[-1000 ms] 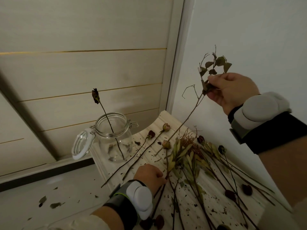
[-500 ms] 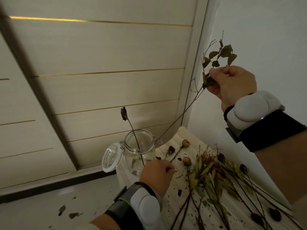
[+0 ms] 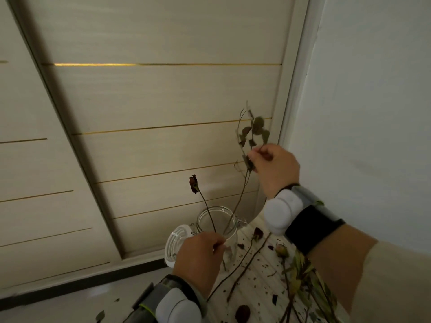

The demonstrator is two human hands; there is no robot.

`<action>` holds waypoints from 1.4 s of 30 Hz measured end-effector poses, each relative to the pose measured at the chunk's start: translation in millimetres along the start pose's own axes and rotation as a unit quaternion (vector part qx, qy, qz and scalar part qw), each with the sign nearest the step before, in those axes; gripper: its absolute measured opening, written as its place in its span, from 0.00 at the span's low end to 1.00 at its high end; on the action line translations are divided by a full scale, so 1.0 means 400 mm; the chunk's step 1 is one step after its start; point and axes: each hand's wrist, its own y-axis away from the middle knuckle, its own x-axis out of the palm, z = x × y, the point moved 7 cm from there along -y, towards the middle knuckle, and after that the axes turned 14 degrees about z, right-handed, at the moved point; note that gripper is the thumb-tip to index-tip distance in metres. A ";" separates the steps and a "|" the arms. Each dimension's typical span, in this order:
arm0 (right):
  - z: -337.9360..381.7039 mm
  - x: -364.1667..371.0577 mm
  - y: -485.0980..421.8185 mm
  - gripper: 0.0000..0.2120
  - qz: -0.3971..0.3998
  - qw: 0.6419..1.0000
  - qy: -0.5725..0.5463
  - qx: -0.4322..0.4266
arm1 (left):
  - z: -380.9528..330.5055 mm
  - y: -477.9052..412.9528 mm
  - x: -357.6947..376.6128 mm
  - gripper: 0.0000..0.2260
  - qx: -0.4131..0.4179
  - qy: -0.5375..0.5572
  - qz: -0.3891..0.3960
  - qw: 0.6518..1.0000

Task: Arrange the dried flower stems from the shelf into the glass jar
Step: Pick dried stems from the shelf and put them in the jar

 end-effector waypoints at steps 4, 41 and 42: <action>-0.030 0.067 0.005 0.06 0.026 0.999 0.044 0.013 | 0.038 -0.011 -0.014 0.09 -0.006 -0.005 -0.021 1.000; -0.263 0.109 0.035 0.14 0.104 0.982 0.097 0.122 | 0.071 -0.071 0.009 0.13 0.016 -0.086 -0.067 0.994; -0.267 0.090 0.037 0.14 0.097 0.983 0.094 0.123 | 0.068 -0.072 0.011 0.13 0.013 -0.088 -0.066 0.994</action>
